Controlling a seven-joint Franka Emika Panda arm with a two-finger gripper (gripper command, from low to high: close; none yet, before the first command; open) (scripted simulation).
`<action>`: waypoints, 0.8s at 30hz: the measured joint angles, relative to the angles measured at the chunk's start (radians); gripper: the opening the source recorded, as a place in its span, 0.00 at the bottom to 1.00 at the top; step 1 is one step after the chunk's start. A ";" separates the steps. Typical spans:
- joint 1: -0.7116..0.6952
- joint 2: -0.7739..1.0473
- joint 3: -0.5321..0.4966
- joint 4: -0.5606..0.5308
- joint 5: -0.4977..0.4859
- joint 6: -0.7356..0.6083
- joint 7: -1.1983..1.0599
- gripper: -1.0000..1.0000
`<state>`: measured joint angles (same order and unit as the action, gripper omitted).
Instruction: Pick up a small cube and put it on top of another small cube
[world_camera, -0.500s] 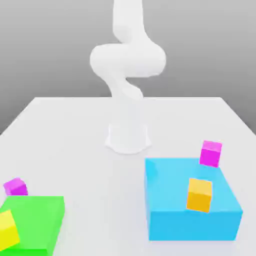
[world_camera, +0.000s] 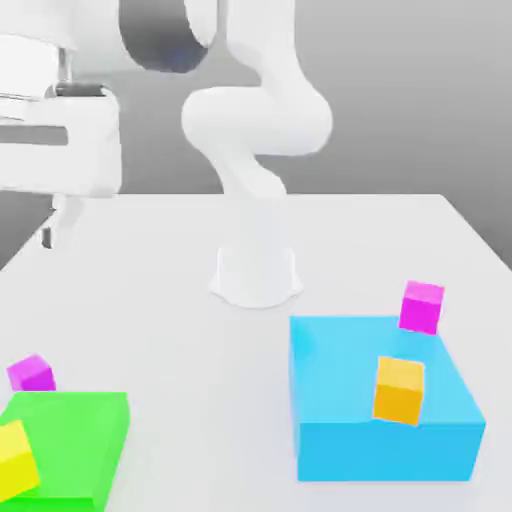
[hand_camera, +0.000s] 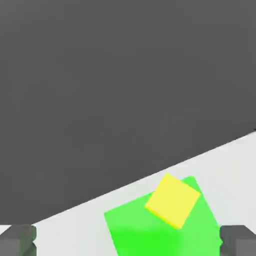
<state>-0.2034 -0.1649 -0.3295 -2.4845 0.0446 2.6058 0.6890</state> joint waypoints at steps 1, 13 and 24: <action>-0.012 0.037 -0.018 -0.010 0.013 0.017 -0.014 0.50; -0.281 0.490 0.026 -0.068 0.287 0.246 -0.253 0.50; -0.316 0.511 0.060 -0.065 0.290 0.264 -0.256 0.00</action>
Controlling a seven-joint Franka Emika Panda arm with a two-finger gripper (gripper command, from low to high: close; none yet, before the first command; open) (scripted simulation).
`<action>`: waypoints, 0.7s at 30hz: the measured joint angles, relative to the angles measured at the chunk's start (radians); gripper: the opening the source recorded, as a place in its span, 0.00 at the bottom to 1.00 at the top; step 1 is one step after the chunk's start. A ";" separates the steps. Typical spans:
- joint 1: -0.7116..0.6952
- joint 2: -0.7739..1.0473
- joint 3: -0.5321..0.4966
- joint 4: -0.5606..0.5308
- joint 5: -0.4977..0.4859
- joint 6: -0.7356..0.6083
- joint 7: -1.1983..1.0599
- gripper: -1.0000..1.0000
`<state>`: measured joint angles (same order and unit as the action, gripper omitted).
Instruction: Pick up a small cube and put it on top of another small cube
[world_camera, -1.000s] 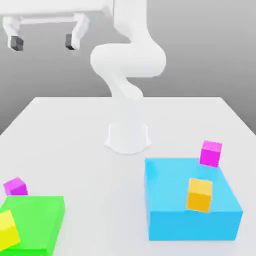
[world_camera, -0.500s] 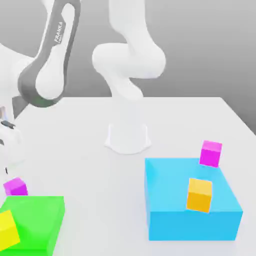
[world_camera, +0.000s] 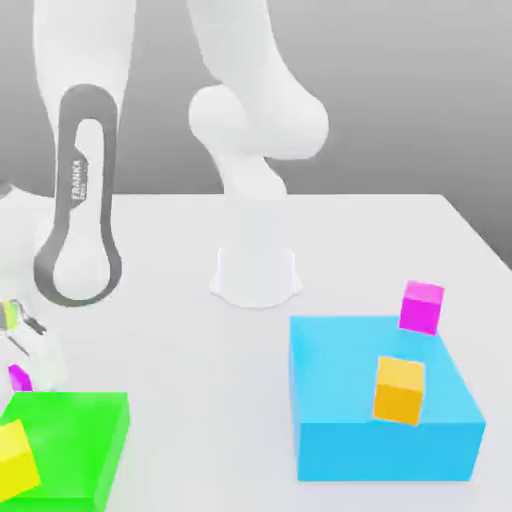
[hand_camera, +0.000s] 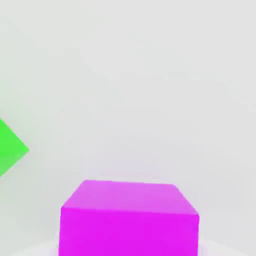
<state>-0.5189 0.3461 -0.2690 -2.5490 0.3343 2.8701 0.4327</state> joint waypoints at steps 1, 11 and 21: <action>0.019 -0.033 -0.026 -0.008 -0.029 -0.024 0.022 0.00; 0.344 -0.282 0.114 0.004 -0.195 -0.266 0.283 0.00; 0.734 -0.471 0.350 0.063 -0.291 -0.507 0.555 0.00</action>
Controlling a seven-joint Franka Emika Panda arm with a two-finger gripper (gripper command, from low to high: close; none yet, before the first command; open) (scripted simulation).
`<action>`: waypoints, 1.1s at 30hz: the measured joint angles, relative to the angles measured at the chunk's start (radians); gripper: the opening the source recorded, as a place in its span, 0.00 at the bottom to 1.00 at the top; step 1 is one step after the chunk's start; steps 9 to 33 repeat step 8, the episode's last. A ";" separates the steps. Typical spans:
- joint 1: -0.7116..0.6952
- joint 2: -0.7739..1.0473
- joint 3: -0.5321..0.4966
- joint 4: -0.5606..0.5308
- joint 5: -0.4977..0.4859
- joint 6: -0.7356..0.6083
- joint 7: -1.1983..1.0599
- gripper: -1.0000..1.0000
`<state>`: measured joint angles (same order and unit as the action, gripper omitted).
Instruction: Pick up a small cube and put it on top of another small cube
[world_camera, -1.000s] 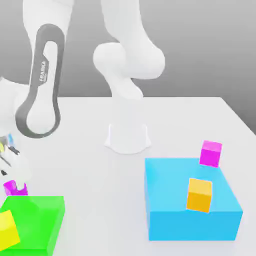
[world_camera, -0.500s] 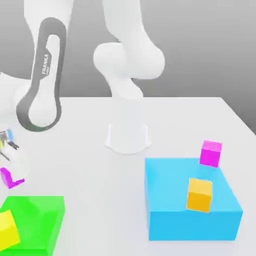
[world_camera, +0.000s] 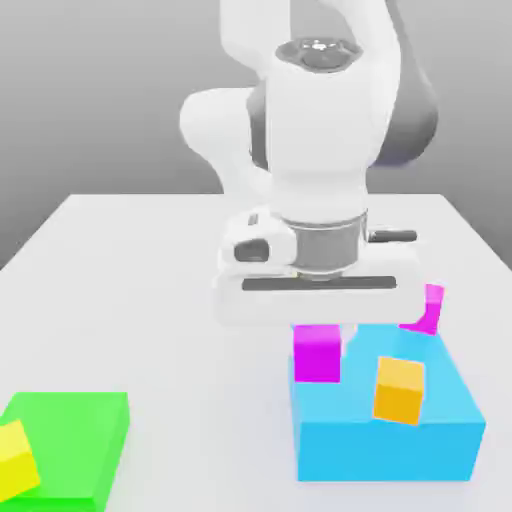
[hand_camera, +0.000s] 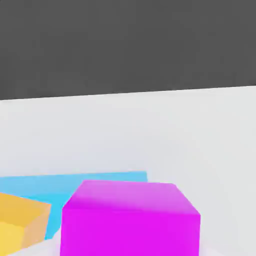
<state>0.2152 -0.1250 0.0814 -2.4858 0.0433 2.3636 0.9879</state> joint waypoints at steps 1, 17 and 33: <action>0.015 0.001 0.019 0.000 -0.009 0.001 0.019 0.00; 0.037 0.098 0.034 -0.034 -0.035 0.130 0.050 1.00; 0.037 0.098 0.034 -0.034 -0.035 0.130 0.050 1.00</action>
